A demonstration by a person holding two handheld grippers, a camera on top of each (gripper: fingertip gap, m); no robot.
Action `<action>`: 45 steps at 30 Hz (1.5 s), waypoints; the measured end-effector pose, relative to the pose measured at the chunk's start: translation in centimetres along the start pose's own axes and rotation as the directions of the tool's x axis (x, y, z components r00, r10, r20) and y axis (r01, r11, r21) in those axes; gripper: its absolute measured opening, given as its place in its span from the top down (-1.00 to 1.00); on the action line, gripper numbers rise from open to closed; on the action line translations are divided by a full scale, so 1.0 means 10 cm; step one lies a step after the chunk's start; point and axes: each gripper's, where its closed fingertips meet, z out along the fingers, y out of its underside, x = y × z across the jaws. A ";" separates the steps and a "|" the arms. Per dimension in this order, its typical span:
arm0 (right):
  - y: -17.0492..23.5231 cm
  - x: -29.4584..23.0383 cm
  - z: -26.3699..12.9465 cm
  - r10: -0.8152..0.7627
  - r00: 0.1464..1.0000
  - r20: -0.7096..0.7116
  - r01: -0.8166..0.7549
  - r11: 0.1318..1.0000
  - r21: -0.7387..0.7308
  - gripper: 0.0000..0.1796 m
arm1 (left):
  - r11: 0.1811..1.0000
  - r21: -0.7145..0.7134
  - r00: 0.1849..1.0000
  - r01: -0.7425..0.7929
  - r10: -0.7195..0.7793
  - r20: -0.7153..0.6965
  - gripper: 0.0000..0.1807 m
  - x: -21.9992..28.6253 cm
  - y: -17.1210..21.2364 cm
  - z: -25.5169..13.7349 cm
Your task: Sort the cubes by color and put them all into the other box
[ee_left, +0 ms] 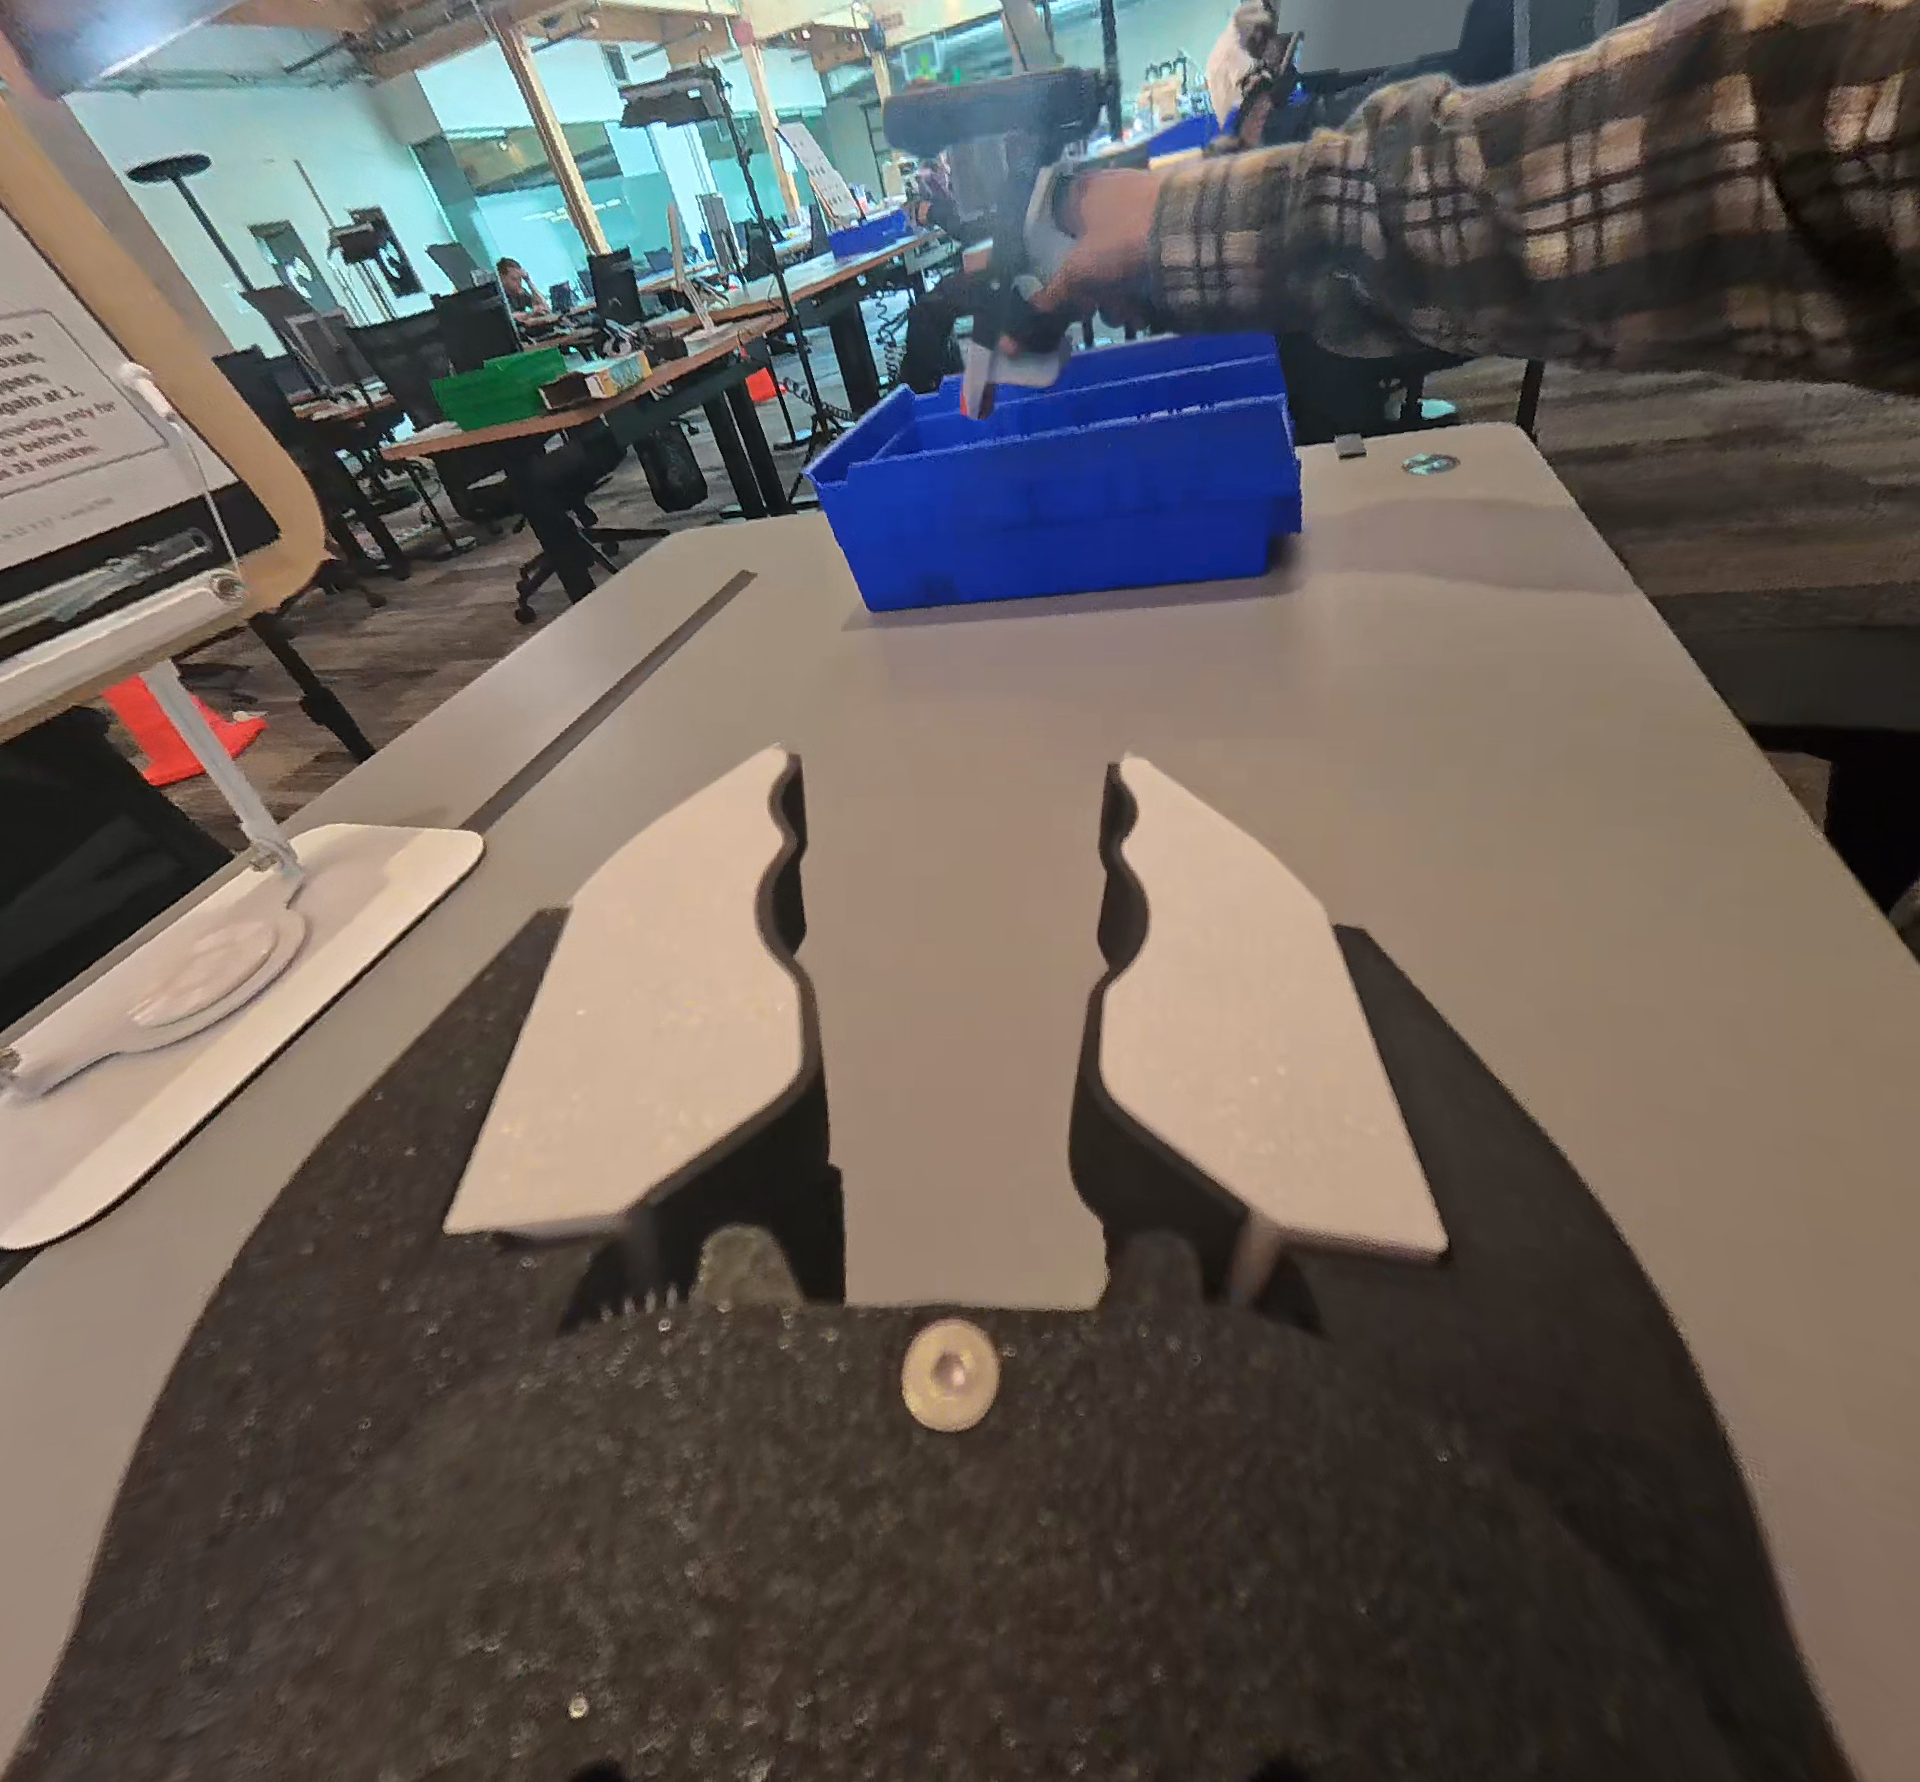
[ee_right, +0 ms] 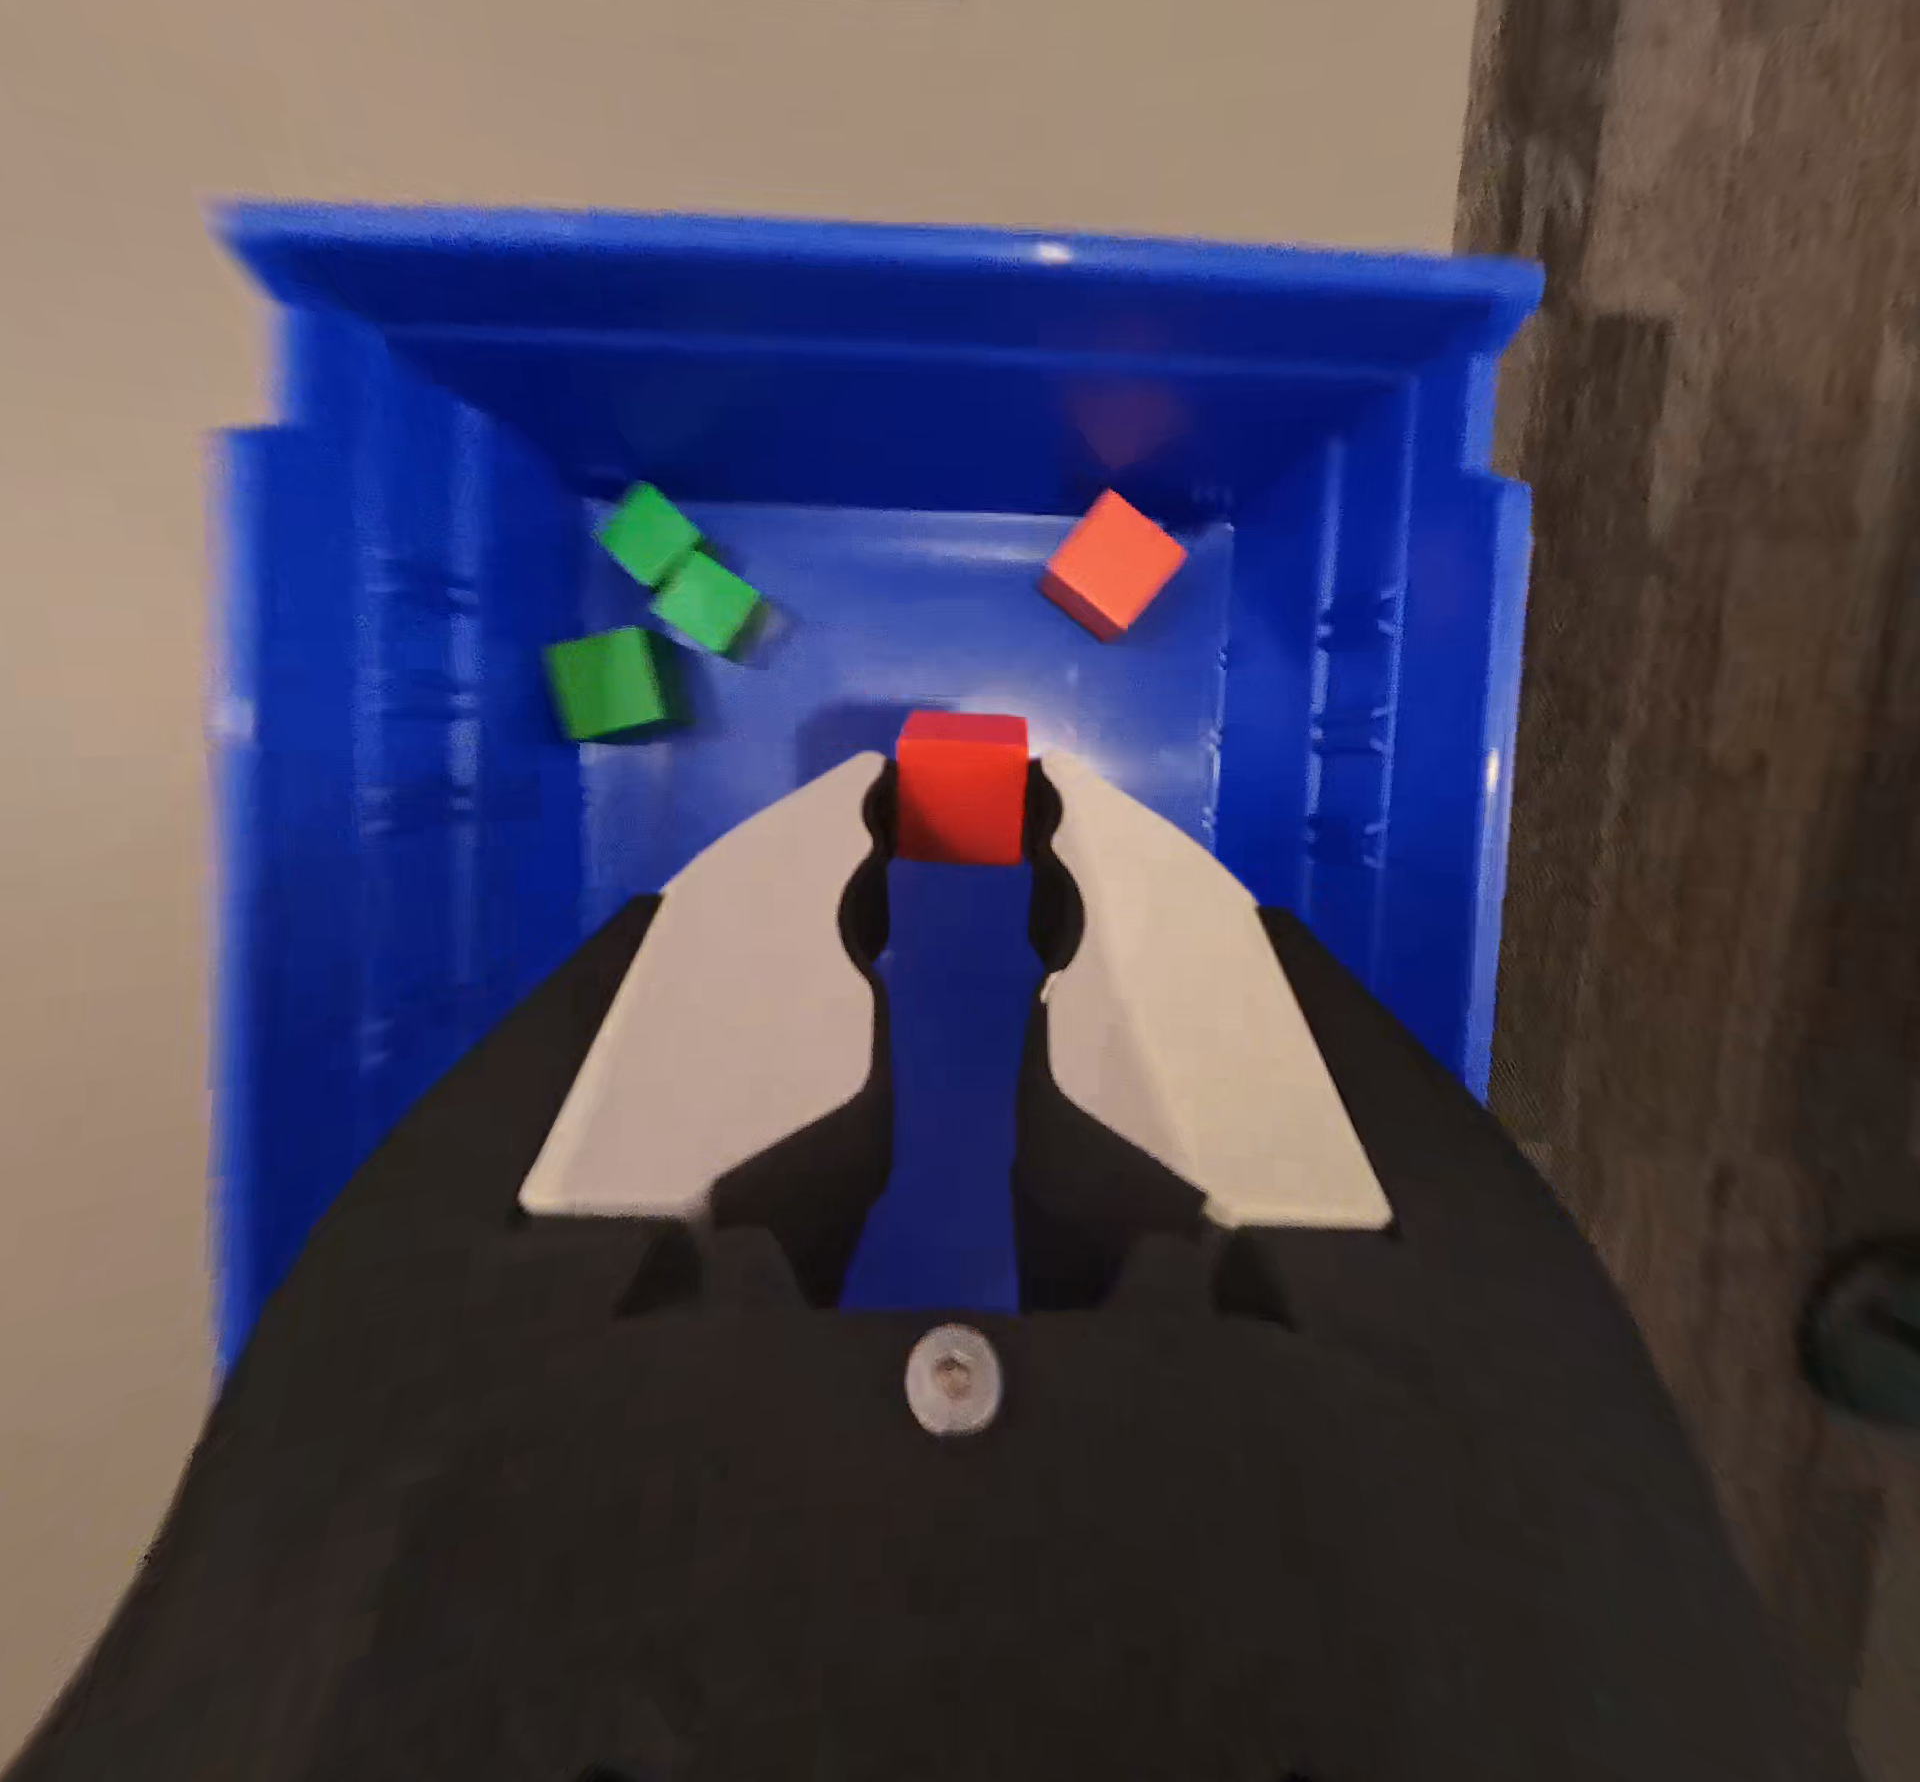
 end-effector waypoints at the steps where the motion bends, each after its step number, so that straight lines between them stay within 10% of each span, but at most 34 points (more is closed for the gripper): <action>1: 0.04 0.06 0.10 0.000 1.000 -0.022 0.000 1.000 -0.025 0.74 | 1.000 -0.009 1.000 -0.004 0.004 -0.004 0.41 0.01 0.02 0.02; 13: 0.24 0.41 0.68 0.008 0.974 -0.227 -0.050 0.983 -0.177 0.58 | 0.999 -0.051 1.000 -0.004 0.002 -0.026 0.49 0.03 0.15 0.05; 20: -0.29 0.20 -0.18 -0.045 0.967 -0.250 0.043 0.999 -0.013 0.54 | 0.999 -0.039 1.000 -0.004 0.003 -0.008 0.49 0.00 0.10 0.02; 27: -0.92 -1.21 -1.62 -0.198 0.980 0.034 0.158 0.863 0.480 0.51 | 0.998 -0.050 0.999 -0.025 0.026 0.020 0.48 -0.01 0.07 0.01; 34: -0.38 -2.89 -1.32 -0.444 0.809 0.385 0.083 0.736 0.672 0.38 | 0.999 -0.039 0.994 0.007 -0.003 0.107 0.46 -0.13 -0.04 -0.08; 40: -0.12 -3.73 -0.74 -0.509 0.632 0.585 -0.087 0.703 0.706 0.35 | 0.997 -0.080 0.950 -0.016 0.040 0.308 0.47 -0.44 -0.37 -0.90; 45: 0.12 -4.05 -0.54 -0.569 0.551 0.611 -0.046 0.710 0.703 0.36 | 0.924 -0.381 0.824 0.031 0.192 0.533 0.46 -0.98 -0.40 -2.31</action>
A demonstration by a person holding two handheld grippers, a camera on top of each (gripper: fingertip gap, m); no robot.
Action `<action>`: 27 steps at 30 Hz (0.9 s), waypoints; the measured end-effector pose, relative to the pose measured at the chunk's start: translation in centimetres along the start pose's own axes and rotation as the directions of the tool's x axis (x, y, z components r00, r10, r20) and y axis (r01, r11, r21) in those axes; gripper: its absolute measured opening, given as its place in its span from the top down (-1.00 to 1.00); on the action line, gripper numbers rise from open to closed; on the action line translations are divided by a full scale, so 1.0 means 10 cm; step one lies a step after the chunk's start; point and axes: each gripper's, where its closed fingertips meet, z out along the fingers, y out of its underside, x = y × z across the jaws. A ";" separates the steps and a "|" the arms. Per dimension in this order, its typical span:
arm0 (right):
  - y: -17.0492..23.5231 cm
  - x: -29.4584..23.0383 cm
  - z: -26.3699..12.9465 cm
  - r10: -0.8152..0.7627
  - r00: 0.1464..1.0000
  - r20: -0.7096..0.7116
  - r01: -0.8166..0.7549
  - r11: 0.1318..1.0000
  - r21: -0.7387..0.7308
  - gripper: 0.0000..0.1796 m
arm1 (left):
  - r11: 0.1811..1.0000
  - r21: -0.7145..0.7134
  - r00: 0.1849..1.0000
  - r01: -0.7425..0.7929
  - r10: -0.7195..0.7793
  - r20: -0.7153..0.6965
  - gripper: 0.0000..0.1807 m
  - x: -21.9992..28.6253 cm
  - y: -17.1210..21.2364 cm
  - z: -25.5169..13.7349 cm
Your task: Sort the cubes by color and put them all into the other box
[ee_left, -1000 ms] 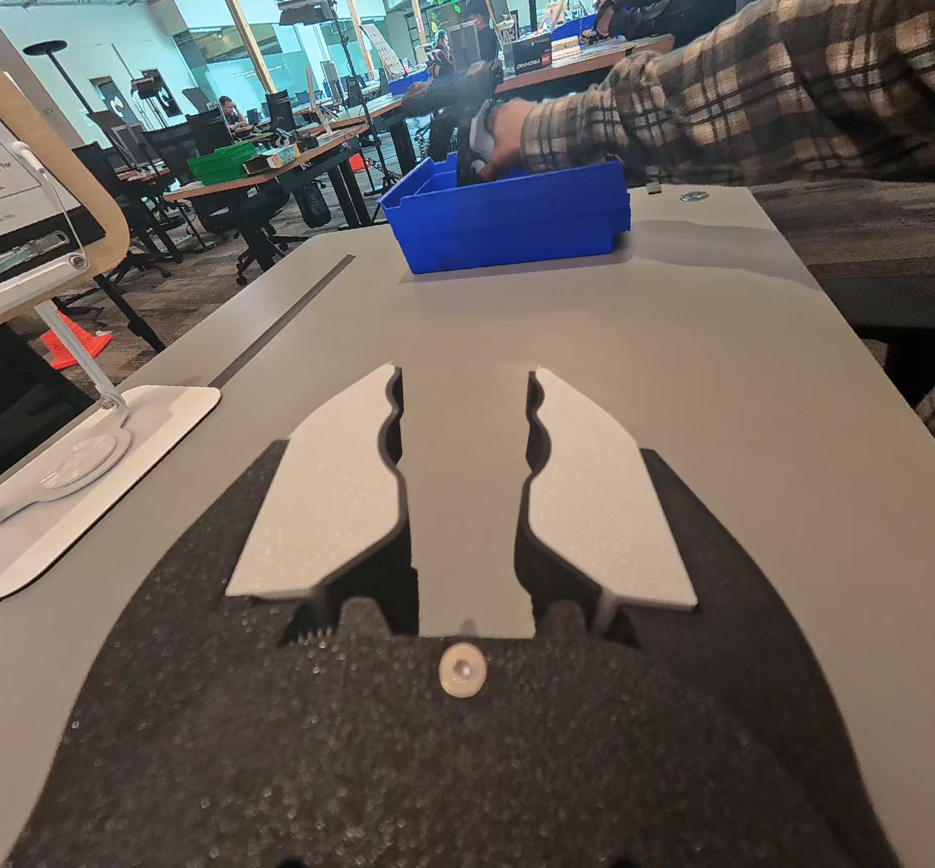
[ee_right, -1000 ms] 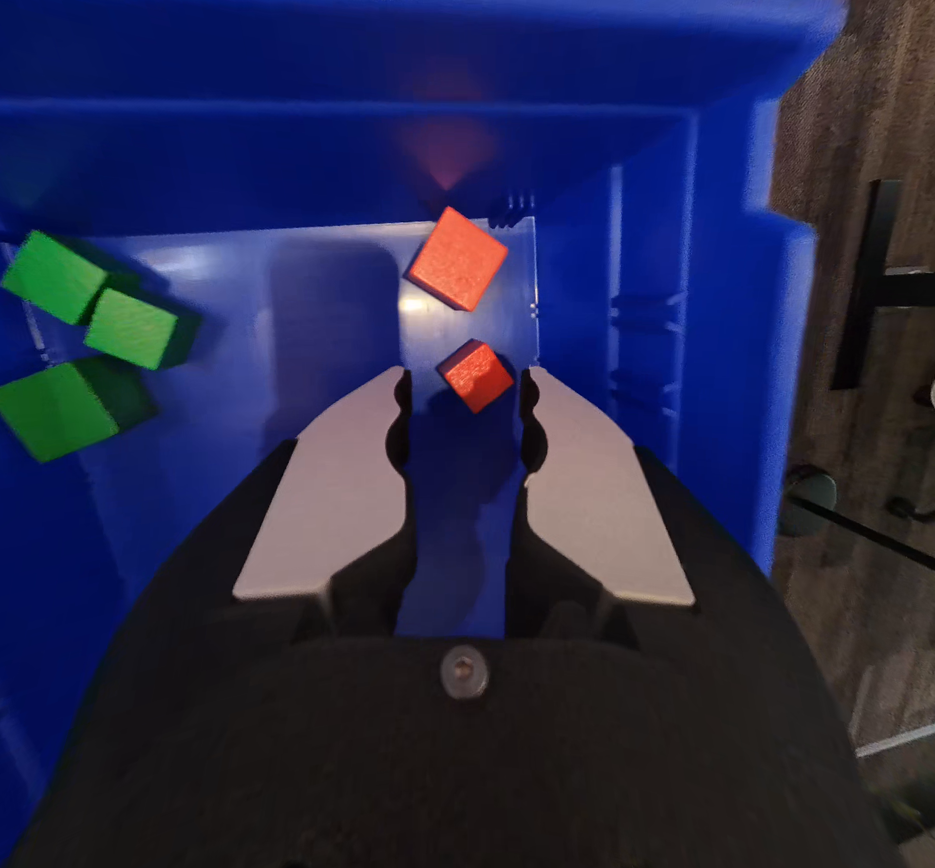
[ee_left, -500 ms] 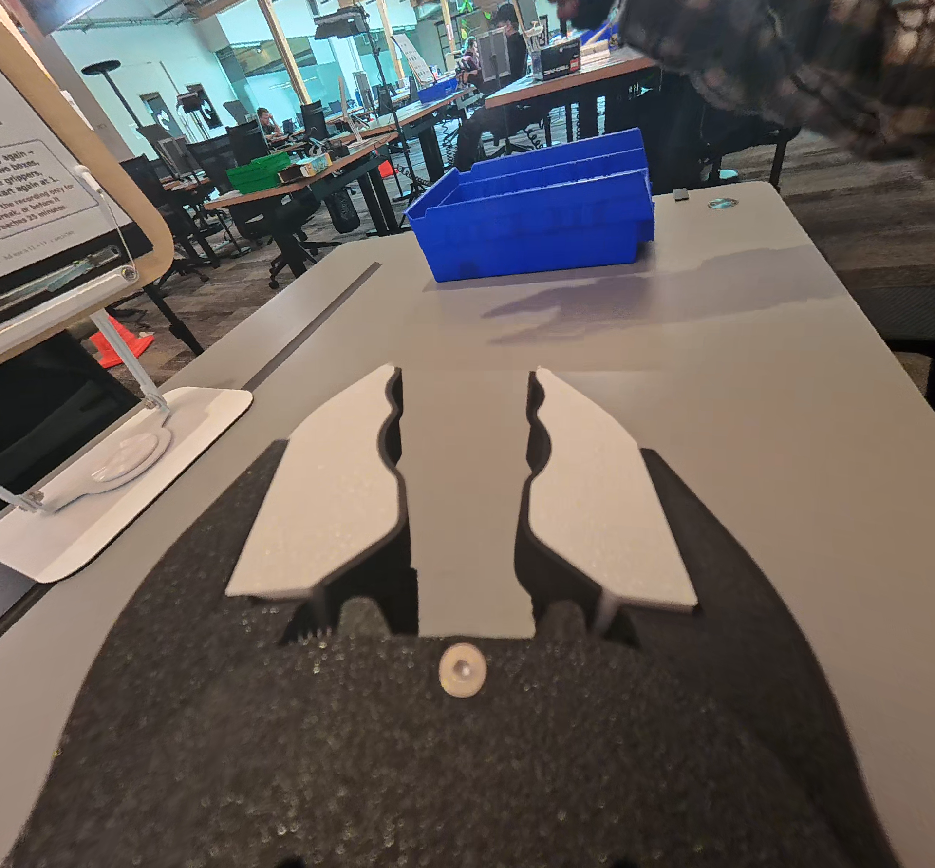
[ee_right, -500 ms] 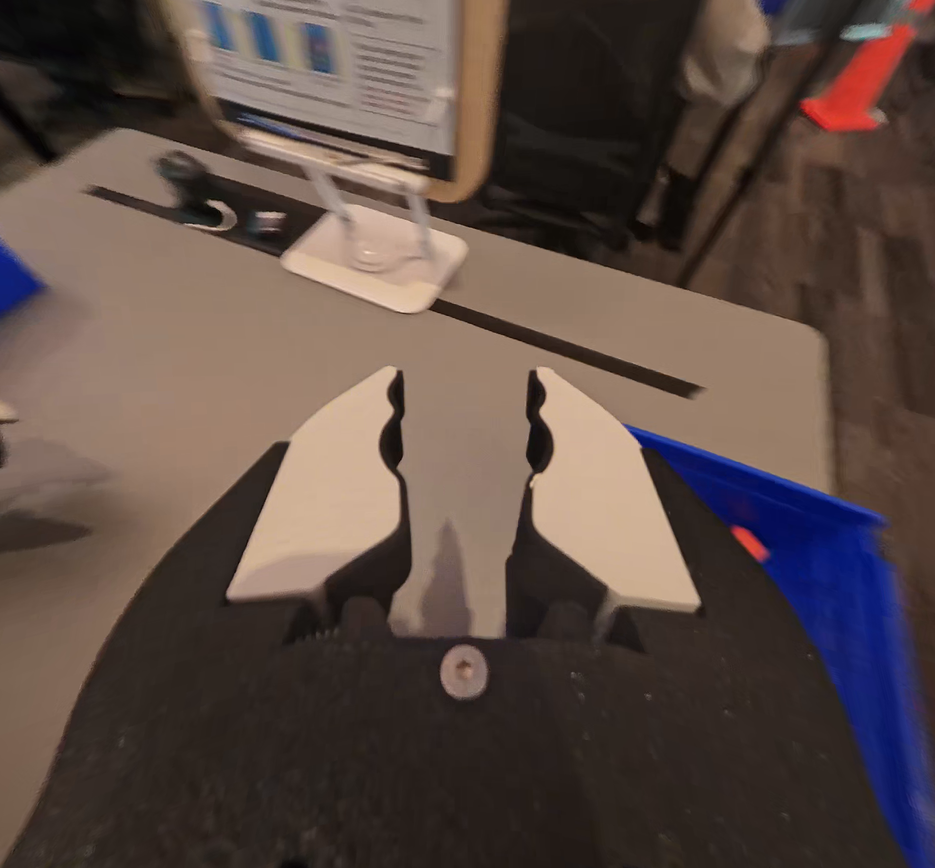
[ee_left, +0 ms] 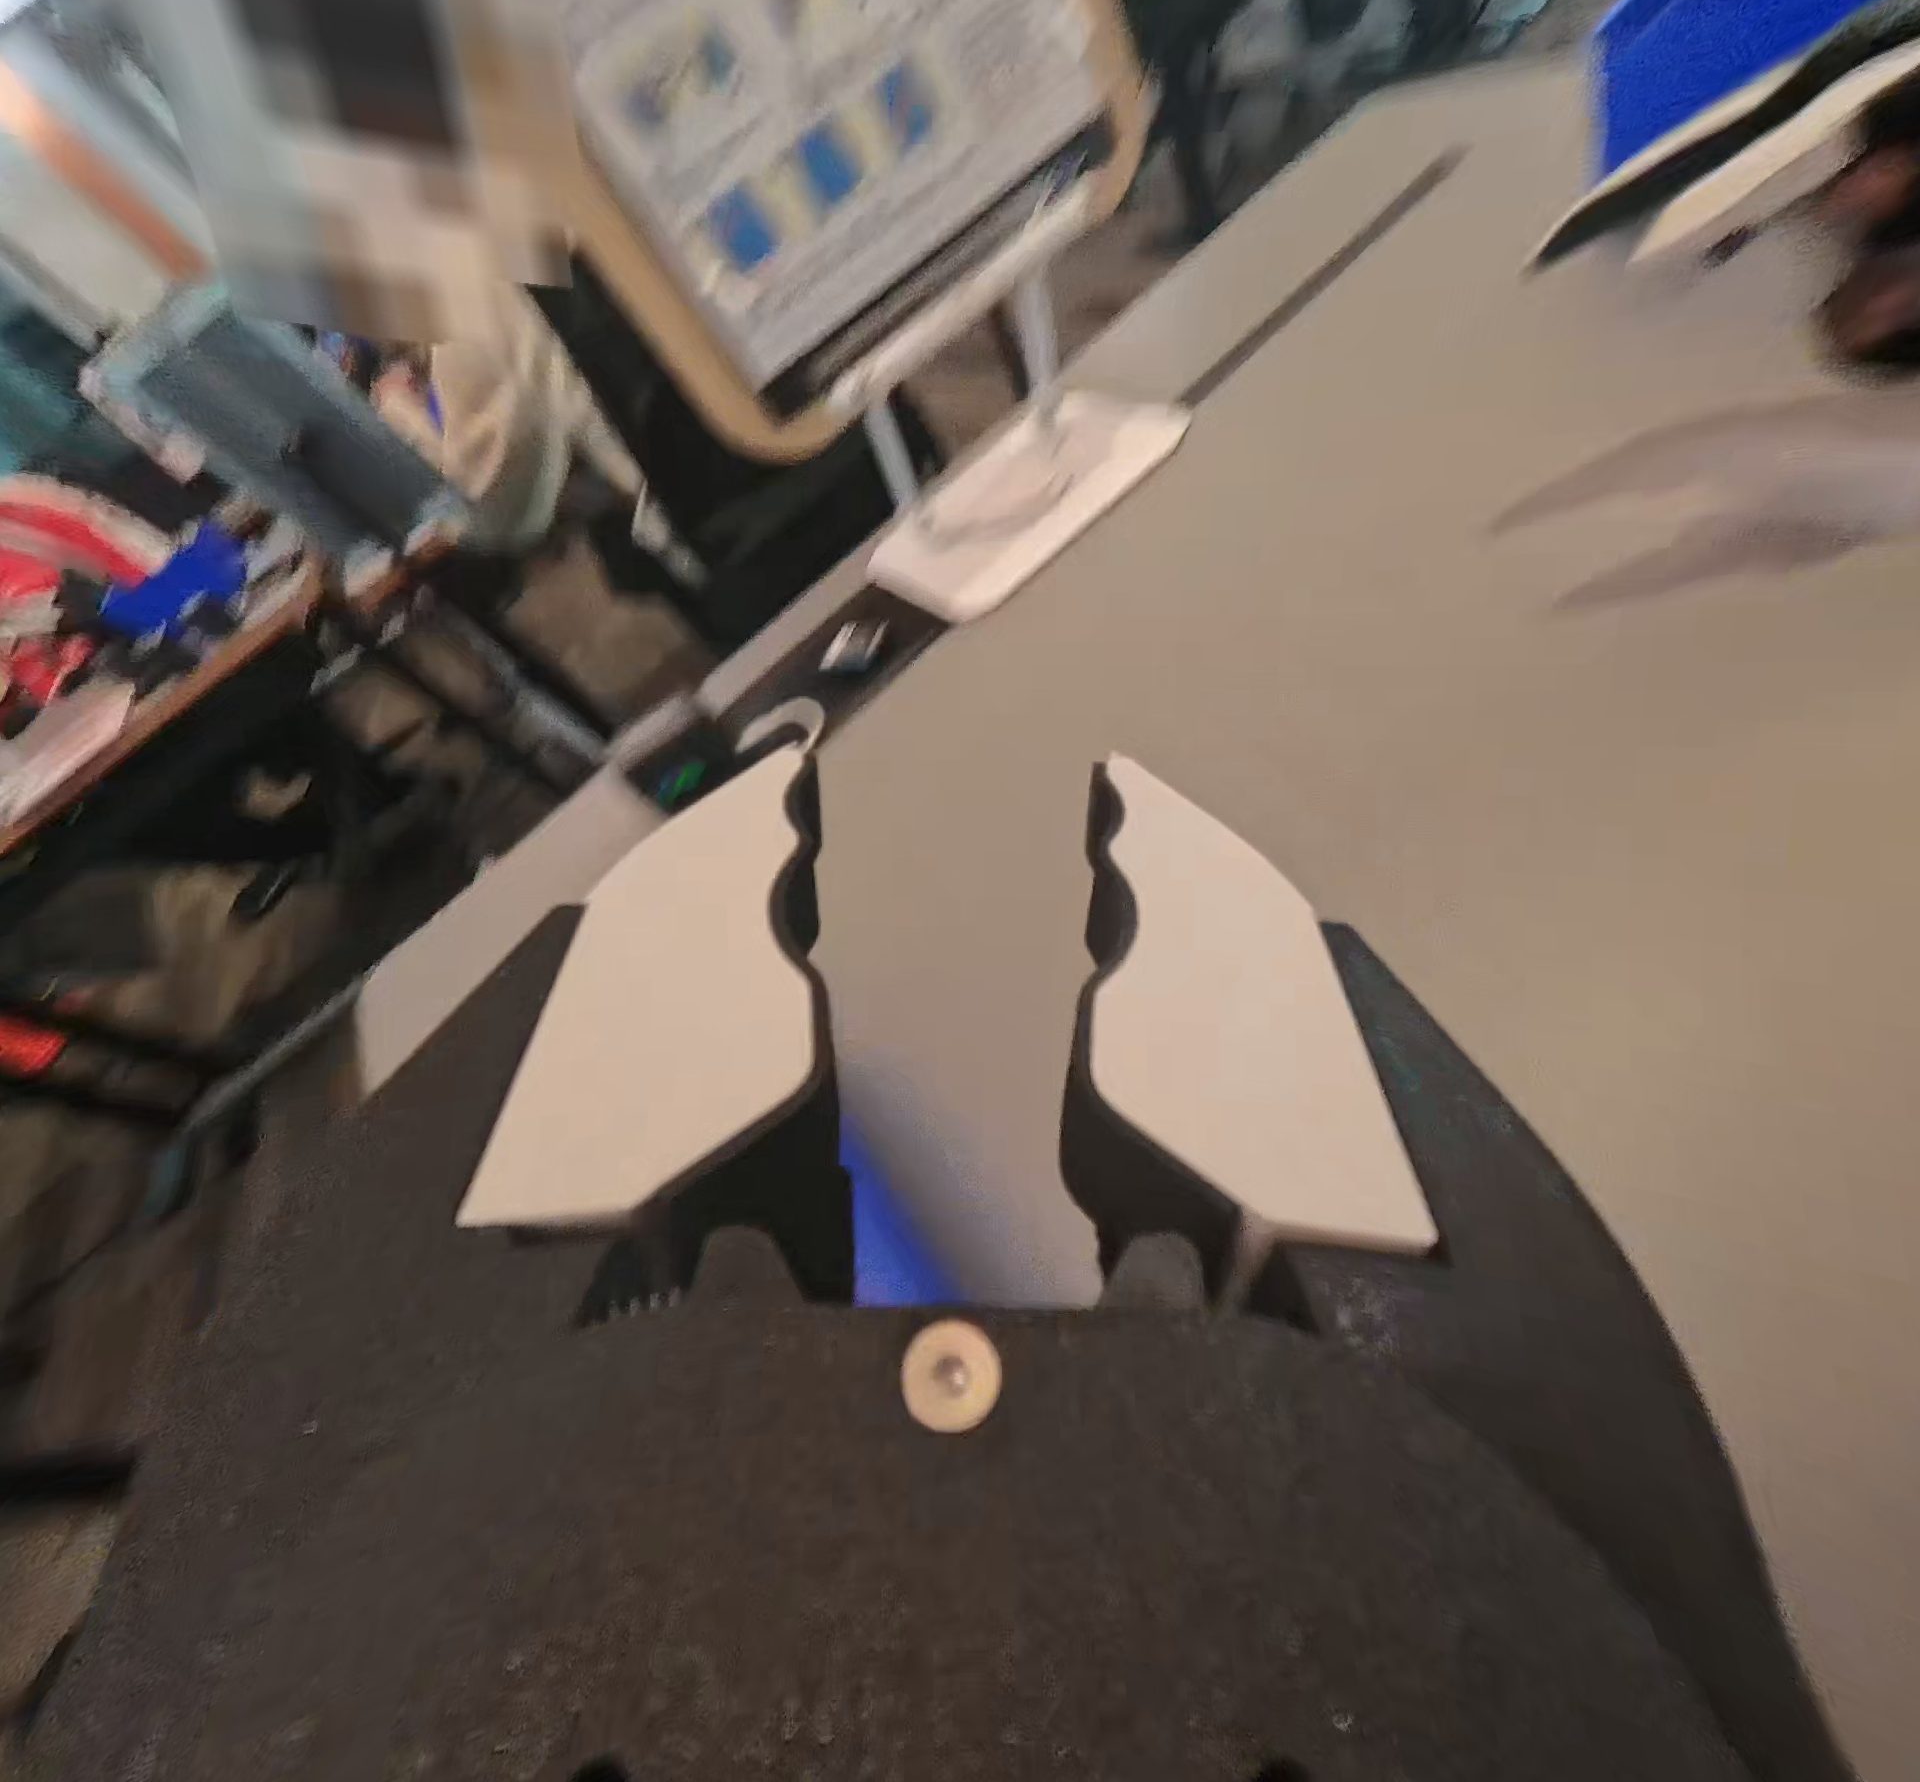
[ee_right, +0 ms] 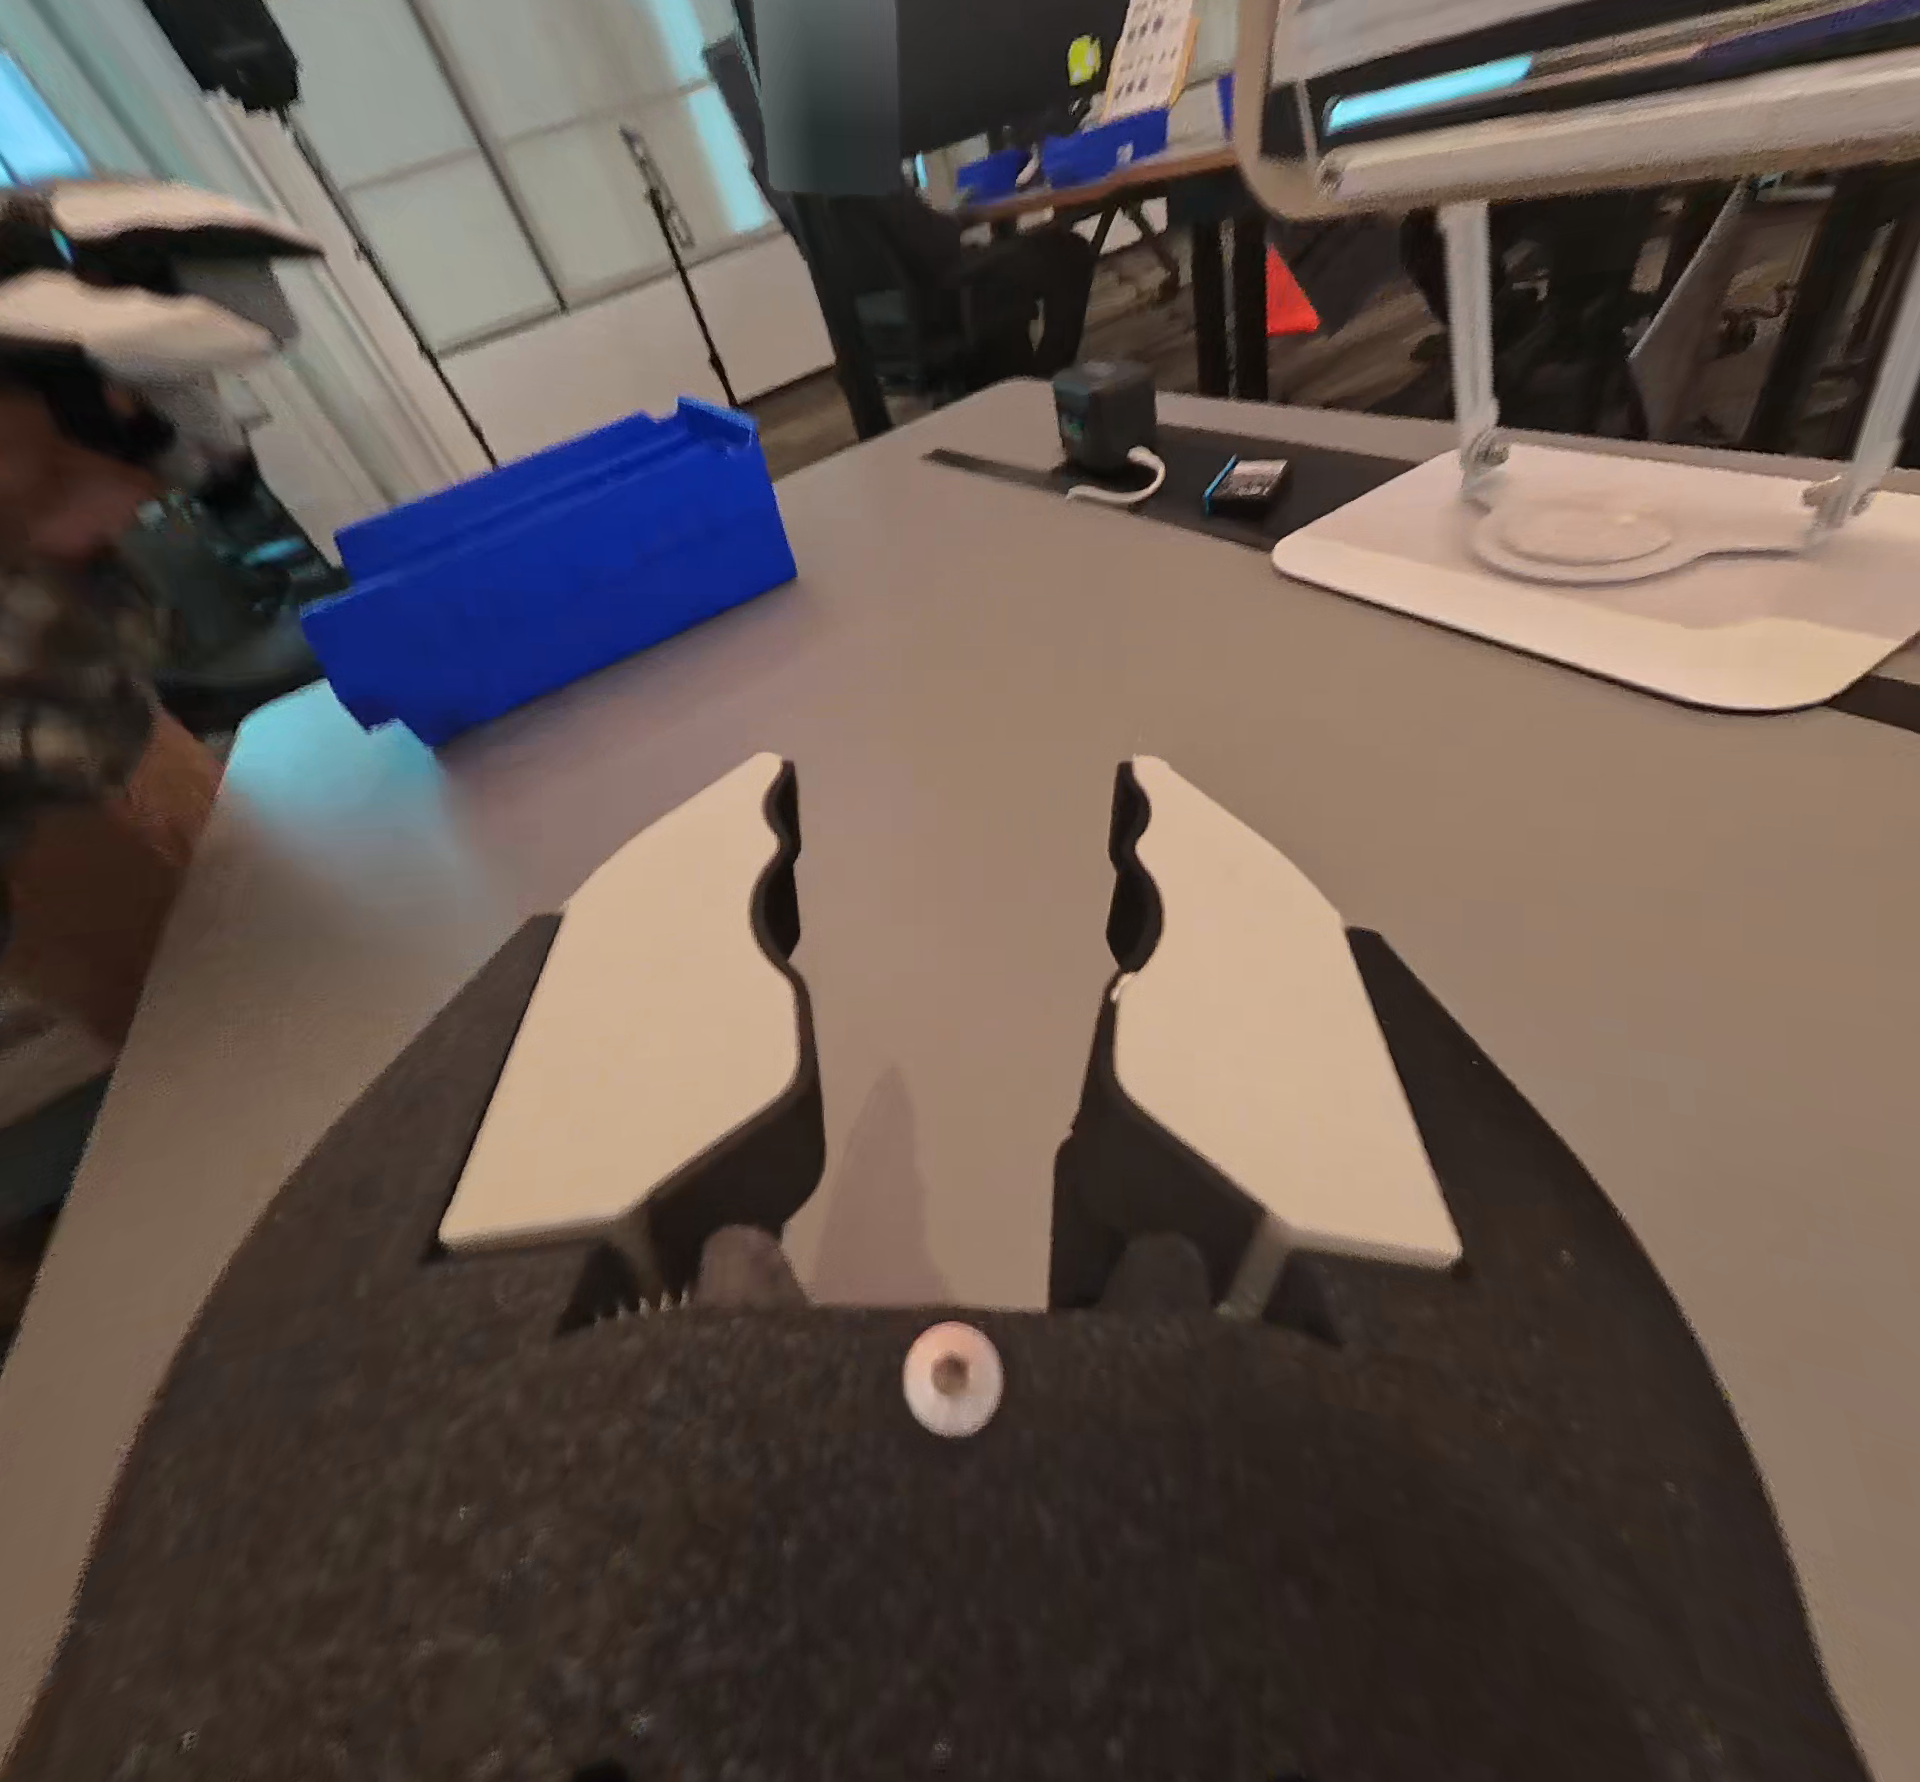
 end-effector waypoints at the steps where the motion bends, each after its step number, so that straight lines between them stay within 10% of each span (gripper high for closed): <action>1: 0.06 -0.01 0.01 -0.025 1.000 -0.001 0.025 1.000 -0.018 0.36 | 0.996 -0.087 1.000 -0.008 0.009 0.010 0.46 -0.21 0.17 -0.15; 10: 0.25 -0.10 0.08 -0.070 0.996 0.062 0.074 0.995 -0.070 0.34 | 0.544 -0.767 0.924 -0.340 0.041 -0.380 0.41 -1.01 1.96 -0.88; 16: 0.28 -0.07 0.07 -0.090 0.994 0.059 0.094 0.992 -0.078 0.33 | 0.243 -0.850 0.873 -0.467 -0.024 -0.486 0.50 -1.20 2.55 -0.82; 27: 0.33 -0.03 0.05 -0.072 0.995 0.070 0.080 0.991 -0.105 0.30 | 0.021 -0.894 0.893 -0.447 -0.045 -0.448 0.52 -1.35 3.09 -0.72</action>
